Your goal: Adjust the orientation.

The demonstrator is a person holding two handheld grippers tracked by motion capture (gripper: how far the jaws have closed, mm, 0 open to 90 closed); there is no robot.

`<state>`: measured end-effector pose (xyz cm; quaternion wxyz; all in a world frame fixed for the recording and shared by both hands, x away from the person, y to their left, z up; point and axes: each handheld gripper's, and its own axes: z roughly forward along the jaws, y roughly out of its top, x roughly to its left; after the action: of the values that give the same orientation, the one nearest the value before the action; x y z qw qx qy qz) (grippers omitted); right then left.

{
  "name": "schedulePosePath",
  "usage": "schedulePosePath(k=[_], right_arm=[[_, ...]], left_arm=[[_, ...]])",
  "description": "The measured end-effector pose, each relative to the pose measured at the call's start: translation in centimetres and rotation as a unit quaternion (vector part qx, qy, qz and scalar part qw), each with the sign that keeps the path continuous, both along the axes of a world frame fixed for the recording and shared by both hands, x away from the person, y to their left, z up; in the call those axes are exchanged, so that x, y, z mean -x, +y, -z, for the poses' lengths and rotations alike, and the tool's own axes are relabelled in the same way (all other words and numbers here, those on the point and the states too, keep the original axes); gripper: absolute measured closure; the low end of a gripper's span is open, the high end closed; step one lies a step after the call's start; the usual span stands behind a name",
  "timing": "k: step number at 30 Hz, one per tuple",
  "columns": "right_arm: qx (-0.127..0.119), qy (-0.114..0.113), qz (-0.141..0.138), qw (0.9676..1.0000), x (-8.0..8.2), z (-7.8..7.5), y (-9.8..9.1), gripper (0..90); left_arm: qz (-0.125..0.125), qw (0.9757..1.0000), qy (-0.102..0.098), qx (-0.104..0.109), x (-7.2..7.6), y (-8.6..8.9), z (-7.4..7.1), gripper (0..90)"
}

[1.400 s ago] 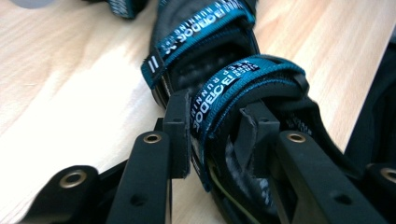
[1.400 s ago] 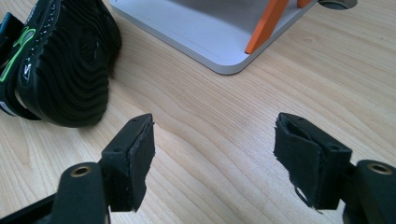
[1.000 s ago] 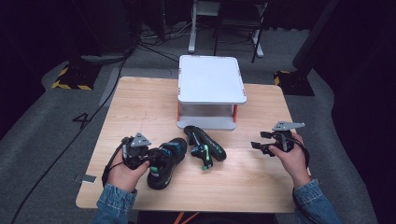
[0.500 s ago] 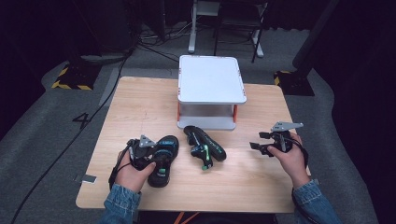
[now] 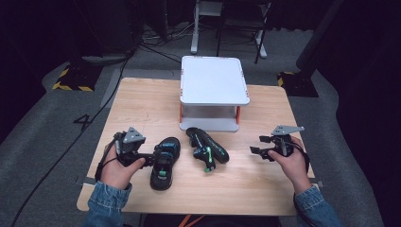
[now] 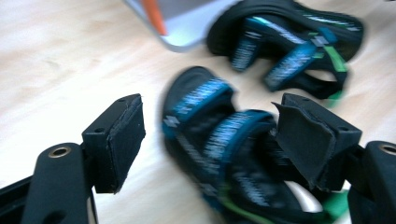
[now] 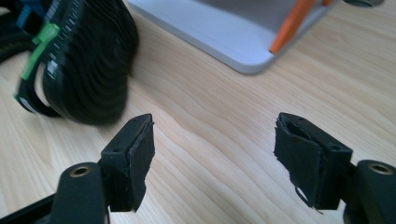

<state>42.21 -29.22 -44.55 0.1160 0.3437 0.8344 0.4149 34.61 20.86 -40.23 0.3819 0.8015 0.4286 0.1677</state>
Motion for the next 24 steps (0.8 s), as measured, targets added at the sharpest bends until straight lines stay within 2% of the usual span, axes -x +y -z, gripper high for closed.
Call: schedulePosePath(k=[1,3,8,14,15,19,24], right_arm=[[0.0,0.0,0.0,1.0,0.0,0.0,0.0,29.1],[-0.01,-0.016,-0.012,0.9998,0.1,-0.9,1.1,28.9],[-0.023,-0.027,-0.012,0.9993,0.6,-2.0,1.7,28.8],[-0.024,-0.035,-0.009,0.9991,0.7,-2.6,1.9,28.2],[-0.02,-0.035,-0.015,0.9991,0.9,-2.6,2.4,28.0],[-0.008,-0.041,-0.028,0.9987,1.1,-2.8,3.4,28.0],[0.002,-0.047,-0.055,0.9974,1.3,-3.2,5.6,27.9]], left_arm=[[0.0,1.0,0.0,0.0,0.0,0.0,0.0,24.2],[-0.019,0.9998,-0.004,0.009,-0.5,1.3,-0.1,24.2],[-0.038,0.9992,0.004,0.014,-1.5,2.6,0.6,24.2],[-0.059,0.9981,0.017,-0.008,-2.3,3.4,1.6,23.1],[-0.065,0.9975,0.025,-0.01,-2.4,3.8,2.0,23.0],[-0.08,0.9959,0.032,-0.028,-2.5,4.5,2.6,23.0],[-0.087,0.9948,0.042,-0.033,-2.4,5.1,3.4,23.0]])
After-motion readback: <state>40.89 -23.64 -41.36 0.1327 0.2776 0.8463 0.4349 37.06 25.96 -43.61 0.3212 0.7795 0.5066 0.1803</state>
